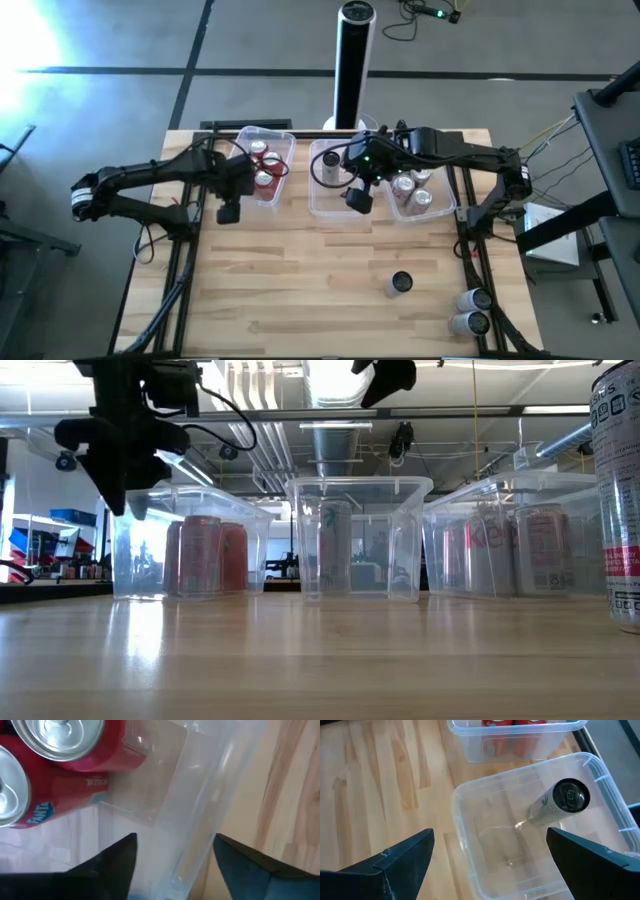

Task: Sort soda cans
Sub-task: Adjust the transparent bins to align them on the table

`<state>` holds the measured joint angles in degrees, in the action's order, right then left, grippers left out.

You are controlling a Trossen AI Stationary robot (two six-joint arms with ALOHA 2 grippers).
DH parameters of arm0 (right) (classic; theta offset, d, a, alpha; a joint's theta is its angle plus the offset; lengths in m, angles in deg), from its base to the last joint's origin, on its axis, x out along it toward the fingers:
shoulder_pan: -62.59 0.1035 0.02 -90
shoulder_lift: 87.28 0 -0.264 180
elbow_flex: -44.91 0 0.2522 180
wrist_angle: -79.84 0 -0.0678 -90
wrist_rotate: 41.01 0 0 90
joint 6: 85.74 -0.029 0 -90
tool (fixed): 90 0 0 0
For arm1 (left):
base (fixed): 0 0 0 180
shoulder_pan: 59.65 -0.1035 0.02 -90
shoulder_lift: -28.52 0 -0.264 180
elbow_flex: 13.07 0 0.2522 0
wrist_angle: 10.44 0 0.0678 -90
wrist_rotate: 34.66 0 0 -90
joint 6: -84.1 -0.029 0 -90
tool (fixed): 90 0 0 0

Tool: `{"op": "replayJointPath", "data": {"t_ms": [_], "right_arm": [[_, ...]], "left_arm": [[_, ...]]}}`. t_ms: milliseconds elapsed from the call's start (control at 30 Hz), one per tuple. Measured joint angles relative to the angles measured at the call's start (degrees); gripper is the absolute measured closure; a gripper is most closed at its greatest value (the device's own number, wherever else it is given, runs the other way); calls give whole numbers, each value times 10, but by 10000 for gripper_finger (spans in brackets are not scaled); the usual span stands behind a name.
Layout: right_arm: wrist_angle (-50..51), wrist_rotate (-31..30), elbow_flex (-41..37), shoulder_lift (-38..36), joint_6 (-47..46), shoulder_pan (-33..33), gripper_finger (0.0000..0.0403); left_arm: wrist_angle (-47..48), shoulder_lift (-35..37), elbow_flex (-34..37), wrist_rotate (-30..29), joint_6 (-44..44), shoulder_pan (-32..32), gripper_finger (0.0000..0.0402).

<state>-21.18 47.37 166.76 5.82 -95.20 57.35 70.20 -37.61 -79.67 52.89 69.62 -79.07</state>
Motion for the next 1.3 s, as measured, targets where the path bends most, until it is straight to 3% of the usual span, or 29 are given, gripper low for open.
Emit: {"op": "replayJointPath", "data": {"t_ms": [300,533,1300], "right_arm": [[3,0,0,0,0,0,22],[5,0,0,0,3,0,22],[8,1,-1,0,27,1,22]], "left_arm": [[-26,-13,0,0,22,16,264],[-38,-33,-17,-5,42,57,319],[-64,-132,-79,7,142,168,326]]}}
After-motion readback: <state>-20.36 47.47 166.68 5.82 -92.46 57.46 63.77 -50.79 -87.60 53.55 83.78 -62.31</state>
